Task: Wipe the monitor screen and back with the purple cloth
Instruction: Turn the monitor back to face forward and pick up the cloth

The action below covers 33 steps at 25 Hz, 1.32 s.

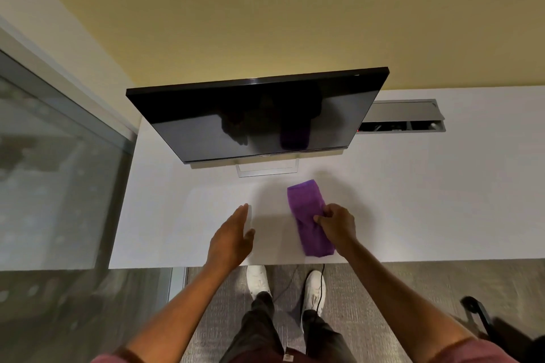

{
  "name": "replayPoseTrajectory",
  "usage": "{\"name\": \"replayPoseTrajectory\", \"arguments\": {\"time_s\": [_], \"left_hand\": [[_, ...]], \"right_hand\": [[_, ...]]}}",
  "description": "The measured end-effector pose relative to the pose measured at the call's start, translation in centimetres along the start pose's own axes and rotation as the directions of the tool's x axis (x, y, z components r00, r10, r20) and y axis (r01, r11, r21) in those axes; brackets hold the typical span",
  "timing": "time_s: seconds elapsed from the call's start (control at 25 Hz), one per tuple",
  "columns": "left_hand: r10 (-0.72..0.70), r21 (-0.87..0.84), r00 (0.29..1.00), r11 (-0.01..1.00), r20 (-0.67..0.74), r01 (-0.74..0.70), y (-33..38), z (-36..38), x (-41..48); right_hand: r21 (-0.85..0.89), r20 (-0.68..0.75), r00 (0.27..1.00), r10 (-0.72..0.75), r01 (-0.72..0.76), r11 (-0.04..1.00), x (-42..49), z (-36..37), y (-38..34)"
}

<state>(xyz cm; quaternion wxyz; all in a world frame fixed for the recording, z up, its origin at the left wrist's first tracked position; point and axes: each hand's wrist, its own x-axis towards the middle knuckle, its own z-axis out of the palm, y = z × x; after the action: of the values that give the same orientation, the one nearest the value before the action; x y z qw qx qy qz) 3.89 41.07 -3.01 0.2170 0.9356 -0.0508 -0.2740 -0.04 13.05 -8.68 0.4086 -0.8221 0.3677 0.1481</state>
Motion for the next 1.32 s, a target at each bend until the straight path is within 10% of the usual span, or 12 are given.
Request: {"name": "replayPoseTrajectory", "arguments": {"time_s": [0.84,0.96,1.16,1.32], "left_hand": [[0.069,0.026,0.997,0.997,0.038,-0.07,-2.8,0.2,0.5],[0.056,0.042,0.997,0.997,0.053,-0.058,-2.4,0.5,0.3],[0.041,0.046,0.996,0.998,0.074,-0.044,-1.9,1.1,-0.2],[0.055,0.067,0.995,0.996,0.084,-0.061,-1.8,1.6,0.2]], "right_hand": [[-0.148,-0.059,0.979,-0.195,0.184,0.972,3.6,-3.6,4.0],[-0.474,-0.075,0.864,-0.498,0.409,0.78,2.9,-2.3,3.9],[-0.651,0.353,0.593,-0.723,0.711,0.265,2.5,1.1,4.7],[-0.67,0.366,0.631,-0.684,0.689,0.278,3.6,2.1,5.7]]}}
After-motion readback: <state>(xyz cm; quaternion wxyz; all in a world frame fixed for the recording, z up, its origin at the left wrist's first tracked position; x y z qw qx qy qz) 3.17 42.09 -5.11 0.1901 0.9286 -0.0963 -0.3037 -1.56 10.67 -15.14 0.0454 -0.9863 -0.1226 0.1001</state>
